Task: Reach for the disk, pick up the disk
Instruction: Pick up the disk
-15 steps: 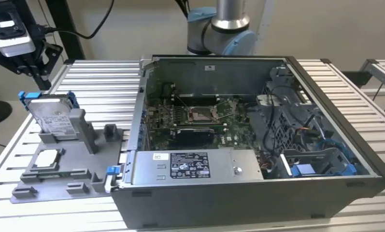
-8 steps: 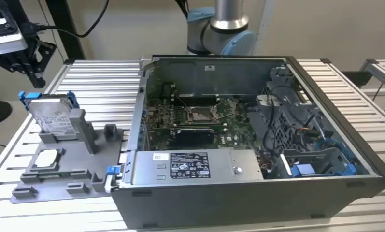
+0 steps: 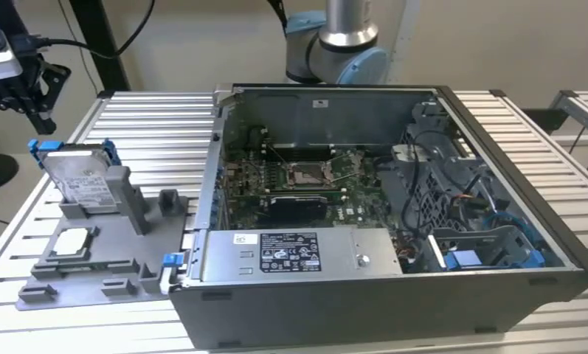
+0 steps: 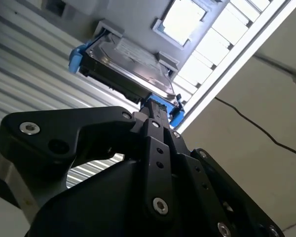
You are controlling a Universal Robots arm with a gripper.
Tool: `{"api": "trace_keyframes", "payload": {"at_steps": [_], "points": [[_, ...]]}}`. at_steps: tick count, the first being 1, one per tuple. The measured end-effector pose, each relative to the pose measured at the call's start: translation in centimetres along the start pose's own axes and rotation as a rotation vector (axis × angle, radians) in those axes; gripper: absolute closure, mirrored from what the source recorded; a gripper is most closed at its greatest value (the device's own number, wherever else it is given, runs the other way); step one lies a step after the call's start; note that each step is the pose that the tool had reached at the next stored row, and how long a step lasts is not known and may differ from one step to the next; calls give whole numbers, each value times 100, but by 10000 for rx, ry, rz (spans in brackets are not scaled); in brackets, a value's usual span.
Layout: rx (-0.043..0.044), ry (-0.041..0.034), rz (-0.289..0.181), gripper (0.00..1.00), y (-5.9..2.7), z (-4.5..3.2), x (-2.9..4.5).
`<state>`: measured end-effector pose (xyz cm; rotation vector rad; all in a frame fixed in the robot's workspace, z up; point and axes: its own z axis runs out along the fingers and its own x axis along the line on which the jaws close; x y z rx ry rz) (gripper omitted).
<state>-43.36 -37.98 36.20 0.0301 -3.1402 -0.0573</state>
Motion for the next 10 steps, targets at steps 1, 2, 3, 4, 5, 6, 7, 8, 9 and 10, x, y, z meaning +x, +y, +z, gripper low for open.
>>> {"api": "trace_keyframes", "payload": {"at_steps": [1, 2, 3, 4, 5, 6, 7, 8, 9, 10], "points": [[0, -2, 1, 100, 1, 1, 22], [1, -1, 1, 100, 1, 0, 37], [1, -1, 1, 100, 0, 0, 41], [0, -2, -1, 100, 0, 0, 41], [0, -6, -1, 100, 1, 1, 41], [0, -6, -1, 100, 1, 0, 41], [1, -6, 0, 100, 1, 0, 42], [0, -5, -12, 100, 1, 0, 42], [1, -4, -59, 100, 1, 0, 43], [1, -1, -144, 100, 1, 0, 43]]}}
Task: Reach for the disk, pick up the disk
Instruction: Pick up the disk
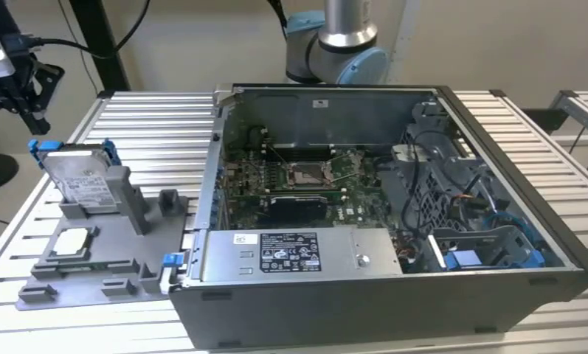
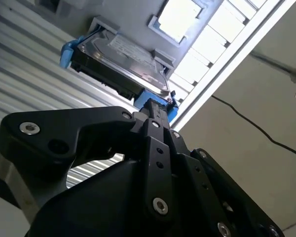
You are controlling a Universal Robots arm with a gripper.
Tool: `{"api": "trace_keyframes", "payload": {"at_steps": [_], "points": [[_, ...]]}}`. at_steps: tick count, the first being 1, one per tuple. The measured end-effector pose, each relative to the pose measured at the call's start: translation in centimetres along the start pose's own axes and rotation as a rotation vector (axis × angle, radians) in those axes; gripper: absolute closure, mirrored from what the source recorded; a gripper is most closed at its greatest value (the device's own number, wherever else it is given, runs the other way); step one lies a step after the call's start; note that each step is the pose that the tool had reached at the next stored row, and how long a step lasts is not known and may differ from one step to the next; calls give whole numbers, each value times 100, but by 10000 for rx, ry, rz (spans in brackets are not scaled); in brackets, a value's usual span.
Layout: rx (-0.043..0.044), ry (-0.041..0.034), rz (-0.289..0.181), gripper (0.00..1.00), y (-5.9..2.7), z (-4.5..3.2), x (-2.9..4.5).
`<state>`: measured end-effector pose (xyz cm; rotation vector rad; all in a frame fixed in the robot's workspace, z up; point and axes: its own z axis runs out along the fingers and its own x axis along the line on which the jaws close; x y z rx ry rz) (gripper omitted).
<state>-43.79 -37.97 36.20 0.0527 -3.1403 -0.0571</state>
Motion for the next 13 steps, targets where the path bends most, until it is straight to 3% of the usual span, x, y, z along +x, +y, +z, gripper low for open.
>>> {"api": "trace_keyframes", "payload": {"at_steps": [13], "points": [[18, 85, -2307, 100, 0, 0, 0]]}}
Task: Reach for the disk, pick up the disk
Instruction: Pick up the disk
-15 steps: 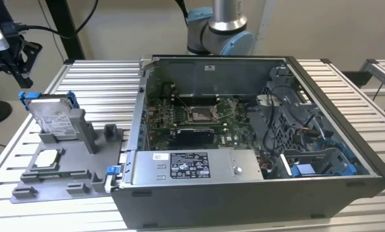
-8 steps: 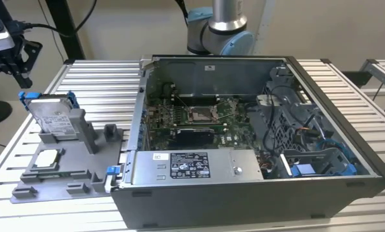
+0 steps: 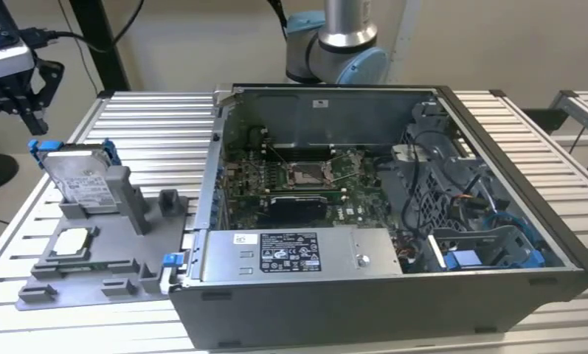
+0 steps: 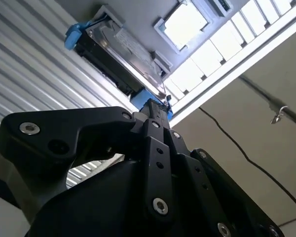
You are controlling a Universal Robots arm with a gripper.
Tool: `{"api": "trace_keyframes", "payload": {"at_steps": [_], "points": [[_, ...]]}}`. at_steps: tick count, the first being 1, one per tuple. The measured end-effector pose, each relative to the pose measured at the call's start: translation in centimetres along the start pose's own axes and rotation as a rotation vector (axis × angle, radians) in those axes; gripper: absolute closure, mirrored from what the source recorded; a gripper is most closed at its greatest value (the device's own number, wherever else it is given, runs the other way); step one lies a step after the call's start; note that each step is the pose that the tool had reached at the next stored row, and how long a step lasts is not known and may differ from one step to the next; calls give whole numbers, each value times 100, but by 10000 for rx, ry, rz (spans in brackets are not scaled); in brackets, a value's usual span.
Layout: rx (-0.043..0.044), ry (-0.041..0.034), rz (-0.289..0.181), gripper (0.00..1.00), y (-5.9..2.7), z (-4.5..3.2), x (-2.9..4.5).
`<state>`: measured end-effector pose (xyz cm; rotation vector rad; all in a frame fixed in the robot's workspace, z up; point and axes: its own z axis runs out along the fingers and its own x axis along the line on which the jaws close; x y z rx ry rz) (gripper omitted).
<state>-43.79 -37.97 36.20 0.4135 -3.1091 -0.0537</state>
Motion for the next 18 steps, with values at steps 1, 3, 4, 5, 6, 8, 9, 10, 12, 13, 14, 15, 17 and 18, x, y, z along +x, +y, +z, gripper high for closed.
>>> {"api": "trace_keyframes", "payload": {"at_steps": [1, 3, 4, 5, 6, 8, 9, 10, 12, 13, 14, 15, 17, 18], "points": [[4, 7, -184, 100, 0, 0, 0], [11, 22, -550, 100, 0, 0, 0], [14, 29, -734, 100, 0, 0, 0], [18, 36, -920, 100, 0, 0, 1], [23, 44, -1098, 100, 0, 0, 1], [32, 58, -1452, 100, 1, 0, 1], [37, 66, -1643, 100, 1, 0, 2], [42, 74, -1824, 100, 1, 0, 2], [53, 90, -2199, 100, 1, 0, 2], [57, 98, -2366, 100, 1, 0, 3], [61, 105, -2553, 100, 1, 0, 3], [65, 112, -2733, 100, 1, 0, 3], [72, 126, -3092, 100, 1, 0, 3], [75, 133, -3277, 100, 1, 0, 3]]}}
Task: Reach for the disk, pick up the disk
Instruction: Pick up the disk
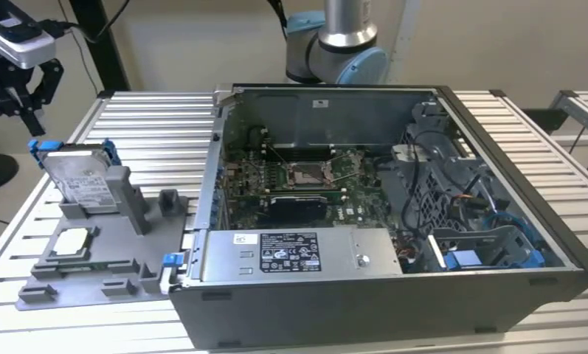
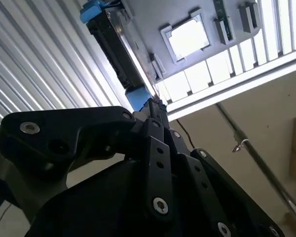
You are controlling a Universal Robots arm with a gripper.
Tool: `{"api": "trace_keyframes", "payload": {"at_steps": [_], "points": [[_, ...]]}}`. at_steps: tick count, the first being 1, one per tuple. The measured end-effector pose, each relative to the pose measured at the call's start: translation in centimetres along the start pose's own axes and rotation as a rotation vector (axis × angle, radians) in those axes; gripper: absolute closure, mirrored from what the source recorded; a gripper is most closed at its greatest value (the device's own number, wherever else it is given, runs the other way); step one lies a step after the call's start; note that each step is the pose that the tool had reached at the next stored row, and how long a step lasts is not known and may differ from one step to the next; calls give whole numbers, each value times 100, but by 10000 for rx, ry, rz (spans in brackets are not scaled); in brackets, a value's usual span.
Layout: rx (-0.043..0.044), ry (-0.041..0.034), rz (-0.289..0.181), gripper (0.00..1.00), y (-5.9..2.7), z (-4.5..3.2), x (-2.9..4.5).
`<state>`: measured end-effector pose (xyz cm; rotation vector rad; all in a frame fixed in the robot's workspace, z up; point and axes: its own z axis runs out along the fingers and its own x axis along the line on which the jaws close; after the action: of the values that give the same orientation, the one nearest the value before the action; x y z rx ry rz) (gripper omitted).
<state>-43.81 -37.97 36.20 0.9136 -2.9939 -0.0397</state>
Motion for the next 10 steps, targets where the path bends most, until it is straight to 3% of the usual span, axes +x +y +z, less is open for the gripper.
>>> {"api": "trace_keyframes", "payload": {"at_steps": [10], "points": [[21, 60, -1819, 100, 0, 0, 0]]}}
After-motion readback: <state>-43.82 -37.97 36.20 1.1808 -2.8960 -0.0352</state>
